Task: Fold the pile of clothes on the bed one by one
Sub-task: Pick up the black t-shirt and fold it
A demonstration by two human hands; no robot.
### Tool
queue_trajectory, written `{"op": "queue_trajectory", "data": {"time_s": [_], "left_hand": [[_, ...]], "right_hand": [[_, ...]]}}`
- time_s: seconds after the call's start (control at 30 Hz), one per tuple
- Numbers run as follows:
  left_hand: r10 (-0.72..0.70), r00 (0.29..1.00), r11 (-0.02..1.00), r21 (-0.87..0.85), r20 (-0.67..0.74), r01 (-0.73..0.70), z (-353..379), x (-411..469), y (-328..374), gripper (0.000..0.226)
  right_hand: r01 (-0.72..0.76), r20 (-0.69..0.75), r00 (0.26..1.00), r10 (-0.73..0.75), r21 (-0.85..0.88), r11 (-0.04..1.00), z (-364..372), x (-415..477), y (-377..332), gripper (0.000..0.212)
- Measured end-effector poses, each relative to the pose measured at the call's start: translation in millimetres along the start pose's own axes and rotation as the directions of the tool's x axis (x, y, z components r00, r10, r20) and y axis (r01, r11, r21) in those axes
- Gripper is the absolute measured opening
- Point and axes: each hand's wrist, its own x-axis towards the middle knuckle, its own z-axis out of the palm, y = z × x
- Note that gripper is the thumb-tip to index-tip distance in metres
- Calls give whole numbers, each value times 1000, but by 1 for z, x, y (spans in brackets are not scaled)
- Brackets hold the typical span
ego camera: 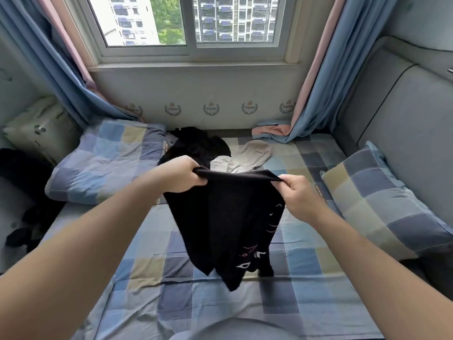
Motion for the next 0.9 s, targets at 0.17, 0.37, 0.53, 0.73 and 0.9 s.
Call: {"op": "queue_trajectory", "data": {"time_s": [0.17,0.37,0.53,0.73,0.9], "left_hand": [[-229,969,512,-858,-88,43,8,4,2,26],[-257,966,329,-942,-27,61,-3,6,23,19],[-358,934,235,-969,-15,75,-7,22,21,25],[152,979,815,-543,-138,-203,44,16,17,97],[451,872,773,-572,190,-275,106,-17,45,7]], "right_hand": [[-40,35,999,37,100,994,0,-7,3,43],[-177,302,943,139,101,979,6,-28,23,10],[-306,297,913,279,45,951,0,-31,36,29],[-340,326,926,191,495,800,-8,-33,4,26],[-272,232,959,160,614,741,-14,-27,-21,26]]}}
